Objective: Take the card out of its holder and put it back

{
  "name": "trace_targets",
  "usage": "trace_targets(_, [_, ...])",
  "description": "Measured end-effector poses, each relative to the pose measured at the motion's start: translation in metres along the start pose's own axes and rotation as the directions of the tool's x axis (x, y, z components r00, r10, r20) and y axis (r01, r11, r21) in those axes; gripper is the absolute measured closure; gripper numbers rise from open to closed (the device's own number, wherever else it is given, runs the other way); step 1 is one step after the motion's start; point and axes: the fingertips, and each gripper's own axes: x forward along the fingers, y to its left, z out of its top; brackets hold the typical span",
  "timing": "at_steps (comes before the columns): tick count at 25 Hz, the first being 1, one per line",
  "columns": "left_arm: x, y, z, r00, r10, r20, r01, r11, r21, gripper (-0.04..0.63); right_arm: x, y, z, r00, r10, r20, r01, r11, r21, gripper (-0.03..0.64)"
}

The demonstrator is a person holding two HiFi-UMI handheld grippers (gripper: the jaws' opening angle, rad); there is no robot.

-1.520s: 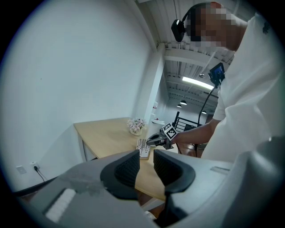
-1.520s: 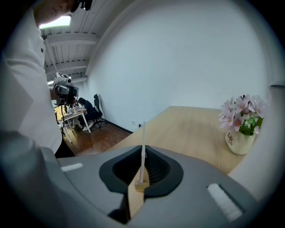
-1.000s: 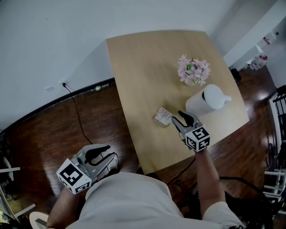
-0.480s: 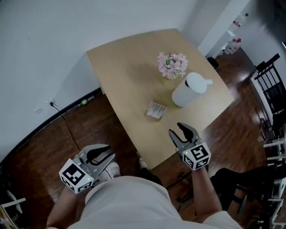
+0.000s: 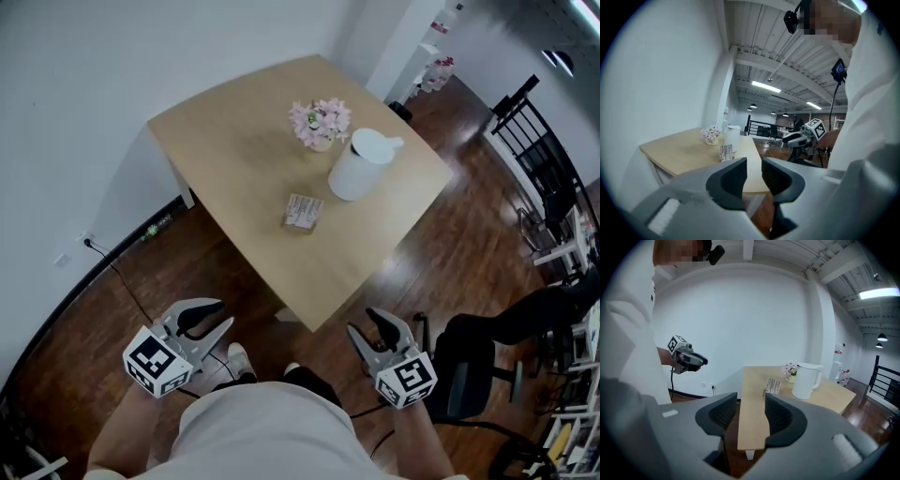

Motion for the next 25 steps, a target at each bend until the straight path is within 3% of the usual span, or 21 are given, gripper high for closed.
trace_targets(5, [-0.002,-0.024,0.004,0.999,0.017,0.032,-0.017,1.0,-0.005,0.489,-0.04,0.025,-0.012,1.0,-0.008,-0.002,0.008,1.0,-0.019,0.426])
trace_targets(18, [0.024,-0.149,-0.009,0.999,-0.033,-0.01,0.033,0.999,0.004,0.489,-0.135,0.046,-0.067,1.0,-0.002,0.015,0.002,1.0,0.005,0.43])
trace_targets(25, [0.018,-0.177,-0.013,1.0,-0.018,-0.023,0.018,1.0,0.019,0.489,-0.157,0.046,-0.076,1.0,0.009,0.019,-0.009,1.0,-0.008,0.43])
